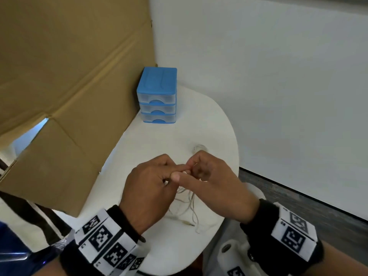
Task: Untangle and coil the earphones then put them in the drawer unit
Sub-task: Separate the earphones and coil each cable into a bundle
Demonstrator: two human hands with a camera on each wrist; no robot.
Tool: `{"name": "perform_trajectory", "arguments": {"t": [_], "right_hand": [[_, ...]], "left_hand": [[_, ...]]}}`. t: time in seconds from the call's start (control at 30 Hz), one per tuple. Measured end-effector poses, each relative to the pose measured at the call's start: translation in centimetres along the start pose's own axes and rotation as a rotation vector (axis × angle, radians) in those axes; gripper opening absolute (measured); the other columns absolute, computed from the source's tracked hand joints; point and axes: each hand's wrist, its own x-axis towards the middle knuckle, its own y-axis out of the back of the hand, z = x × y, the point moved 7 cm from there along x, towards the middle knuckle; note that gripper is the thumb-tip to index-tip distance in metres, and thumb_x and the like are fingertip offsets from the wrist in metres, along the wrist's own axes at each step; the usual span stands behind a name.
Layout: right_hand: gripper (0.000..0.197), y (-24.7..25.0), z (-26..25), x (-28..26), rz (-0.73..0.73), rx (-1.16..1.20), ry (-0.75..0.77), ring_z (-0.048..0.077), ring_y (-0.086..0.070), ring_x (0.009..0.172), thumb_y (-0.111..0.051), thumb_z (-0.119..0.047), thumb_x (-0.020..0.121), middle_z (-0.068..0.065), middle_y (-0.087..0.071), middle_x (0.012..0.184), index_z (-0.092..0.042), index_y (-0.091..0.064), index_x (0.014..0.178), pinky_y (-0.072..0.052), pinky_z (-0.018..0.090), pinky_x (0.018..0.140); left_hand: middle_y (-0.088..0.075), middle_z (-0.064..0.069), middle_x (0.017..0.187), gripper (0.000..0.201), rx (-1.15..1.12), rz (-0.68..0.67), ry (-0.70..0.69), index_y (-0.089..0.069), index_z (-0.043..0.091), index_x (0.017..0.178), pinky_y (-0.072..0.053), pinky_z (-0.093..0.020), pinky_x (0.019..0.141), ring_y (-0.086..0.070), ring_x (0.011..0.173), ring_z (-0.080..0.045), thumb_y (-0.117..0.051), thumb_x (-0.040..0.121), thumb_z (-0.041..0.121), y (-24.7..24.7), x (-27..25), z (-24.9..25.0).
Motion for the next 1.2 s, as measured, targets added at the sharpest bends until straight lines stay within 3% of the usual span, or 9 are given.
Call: {"name": "perform_trajectory", "arguments": {"t": [0.23, 0.3, 0.47, 0.6, 0.67, 0.83, 0.97, 1.1, 1.2], "right_hand": [[0.005, 1.3, -0.4, -0.2, 0.005, 0.023, -0.009, 0.005, -0.043, 0.038, -0.070, -0.024, 0.088, -0.004, -0.055, 0.047, -0.020, -0.072, 0.091, -0.037, 0.017, 0.042], [0.009, 1.7, -0.7, -0.2, 0.012, -0.050, 0.031, 0.005, -0.042, 0.038, -0.066, -0.021, 0.091, -0.006, -0.052, 0.046, -0.021, -0.074, 0.087, -0.036, 0.017, 0.043], [0.021, 2.1, -0.9, -0.3, -0.050, -0.298, 0.061, 0.005, -0.044, 0.042, -0.056, -0.017, 0.095, -0.008, -0.052, 0.047, -0.023, -0.069, 0.079, -0.037, 0.017, 0.044], [0.020, 1.8, -2.0, -0.4, -0.127, -0.019, 0.088, 0.012, -0.057, 0.065, -0.056, -0.014, 0.094, 0.009, -0.066, 0.071, -0.019, -0.066, 0.078, -0.048, 0.028, 0.065], [0.016, 2.0, -3.3, -0.5, -0.141, 0.235, 0.181, 0.017, -0.062, 0.076, -0.054, -0.013, 0.090, 0.004, -0.068, 0.075, -0.014, -0.065, 0.078, -0.051, 0.033, 0.076], [0.015, 4.1, -5.6, -1.3, -0.089, 0.595, 0.290, 0.020, -0.059, 0.065, -0.049, -0.009, 0.089, 0.007, -0.068, 0.081, -0.008, -0.061, 0.079, -0.050, 0.027, 0.058], [0.012, 5.4, -4.9, -0.8, 0.019, 0.478, 0.227, 0.010, -0.037, 0.048, -0.054, -0.014, 0.083, 0.008, -0.056, 0.064, -0.011, -0.059, 0.073, -0.028, 0.017, 0.045], [0.024, 3.6, -2.7, -0.1, -0.080, 0.190, 0.115, 0.012, -0.046, 0.056, -0.070, -0.023, 0.074, -0.002, -0.051, 0.059, -0.015, -0.063, 0.096, -0.038, 0.022, 0.056], [0.035, 2.2, -2.0, -0.2, -0.130, 0.093, 0.091, 0.015, -0.045, 0.058, -0.079, -0.030, 0.076, -0.010, -0.052, 0.057, -0.027, -0.063, 0.108, -0.040, 0.028, 0.061]], "left_hand": [[-0.060, 0.014, 0.069, 0.013, 0.051, 0.057, -0.003, -0.073, 0.038, 0.092, -0.047, -0.033, 0.050, -0.049, 0.052, -0.001, -0.063, 0.086, 0.032, 0.2, -0.5, 0.8], [-0.061, 0.016, 0.070, 0.004, 0.056, 0.069, 0.012, -0.065, 0.036, 0.086, -0.046, -0.029, 0.050, -0.050, 0.053, -0.001, -0.062, 0.086, 0.039, 0.1, -0.6, 1.1], [-0.058, 0.028, 0.076, 0.022, 0.142, 0.030, 0.068, -0.050, 0.036, 0.088, -0.038, -0.018, 0.049, -0.054, 0.057, -0.005, -0.066, 0.083, 0.049, -0.4, -1.0, 0.3], [-0.063, 0.020, 0.077, 0.007, 0.107, -0.024, 0.064, -0.063, 0.033, 0.085, -0.047, -0.028, 0.053, -0.054, 0.054, -0.006, -0.067, 0.085, 0.038, -1.0, -1.0, -1.5], [-0.068, 0.018, 0.086, 0.004, -0.022, -0.033, 0.083, -0.071, 0.031, 0.089, -0.047, -0.025, 0.056, -0.056, 0.057, -0.009, -0.070, 0.086, 0.029, -1.1, -1.0, -2.1], [-0.072, 0.016, 0.077, 0.016, -0.260, 0.062, 0.262, -0.076, 0.034, 0.091, -0.047, -0.019, 0.052, -0.060, 0.048, -0.016, -0.077, 0.079, 0.024, 0.2, -0.3, -3.2], [-0.074, 0.017, 0.092, 0.018, -0.351, 0.096, 0.256, -0.065, 0.026, 0.070, -0.049, -0.024, 0.049, -0.058, 0.045, -0.027, -0.083, 0.069, 0.031, 1.0, 0.2, -2.9], [-0.060, 0.007, 0.088, 0.039, -0.242, -0.008, 0.121, -0.057, 0.027, 0.062, -0.039, -0.018, 0.053, -0.045, 0.052, -0.015, -0.084, 0.057, 0.055, 0.9, 0.2, -1.2], [-0.054, 0.007, 0.077, 0.040, -0.226, -0.082, 0.072, -0.050, 0.029, 0.060, -0.038, -0.021, 0.052, -0.043, 0.055, -0.013, -0.080, 0.057, 0.057, 0.5, 0.3, -0.1]]}}
